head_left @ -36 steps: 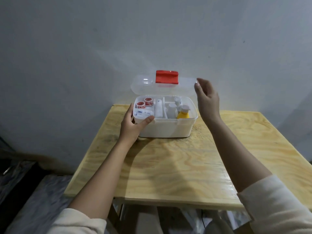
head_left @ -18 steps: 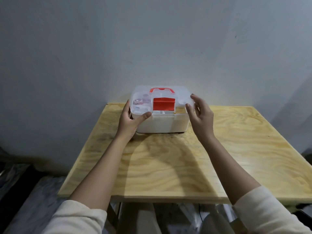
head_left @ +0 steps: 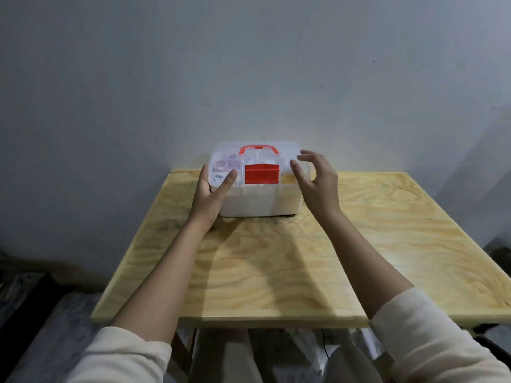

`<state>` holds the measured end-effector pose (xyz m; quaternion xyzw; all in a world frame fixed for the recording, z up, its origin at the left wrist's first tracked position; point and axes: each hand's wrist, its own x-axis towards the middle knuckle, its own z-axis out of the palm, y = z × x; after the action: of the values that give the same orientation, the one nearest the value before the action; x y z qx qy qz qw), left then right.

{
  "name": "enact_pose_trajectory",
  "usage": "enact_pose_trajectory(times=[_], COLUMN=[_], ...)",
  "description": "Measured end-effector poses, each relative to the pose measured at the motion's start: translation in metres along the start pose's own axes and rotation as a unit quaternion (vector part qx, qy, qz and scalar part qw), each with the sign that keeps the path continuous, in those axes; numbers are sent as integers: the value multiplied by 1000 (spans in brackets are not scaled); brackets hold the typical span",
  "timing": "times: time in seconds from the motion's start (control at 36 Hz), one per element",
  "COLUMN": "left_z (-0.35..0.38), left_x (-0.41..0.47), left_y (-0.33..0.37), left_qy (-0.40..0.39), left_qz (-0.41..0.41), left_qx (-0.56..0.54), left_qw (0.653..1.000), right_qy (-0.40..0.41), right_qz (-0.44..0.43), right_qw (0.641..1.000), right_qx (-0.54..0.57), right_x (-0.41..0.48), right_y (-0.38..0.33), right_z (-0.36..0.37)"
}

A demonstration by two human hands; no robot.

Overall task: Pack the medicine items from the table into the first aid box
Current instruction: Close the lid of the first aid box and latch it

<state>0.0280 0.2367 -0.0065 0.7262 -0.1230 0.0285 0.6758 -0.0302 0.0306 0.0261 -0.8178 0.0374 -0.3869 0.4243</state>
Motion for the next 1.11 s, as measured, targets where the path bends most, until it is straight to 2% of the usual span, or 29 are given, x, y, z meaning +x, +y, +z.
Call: enact_pose_trajectory(times=[0.14,0.28,0.47,0.72,0.83,0.92,0.97,1.06,1.11], left_z=[8,6,4,5,3,3,4,10,16], left_x=[-3,-2,0,0,1,2,3,0,-2], left_y=[0,1,-1,-3,-2,-1,0,2,5], left_qy=[34,25,21,30,22,20,17,24,39], left_qz=[-12,-23,-25,-28,-25,-20,-21,-24,-27], left_qx=[9,15,-12,-18,-22,-20,-17,-34,-42], left_qw=[999,999,999,999,999,999,999,999,998], right_qy=[-46,-62,-140,-132,-134,-122,-97,-97,-113], right_qz=[33,49,6,-68,-67,-33,41,161,185], right_qw=[998,997,989,981,982,990,994,979,971], right_qx=[-8,7,-38,-128,-118,-58,5,78,101], right_x=[10,8,-4,-8,-9,-9,-9,-11,-14], right_y=[-11,-12,2,11,11,9,5,2,3], right_z=[9,10,4,8,8,7,6,6,6])
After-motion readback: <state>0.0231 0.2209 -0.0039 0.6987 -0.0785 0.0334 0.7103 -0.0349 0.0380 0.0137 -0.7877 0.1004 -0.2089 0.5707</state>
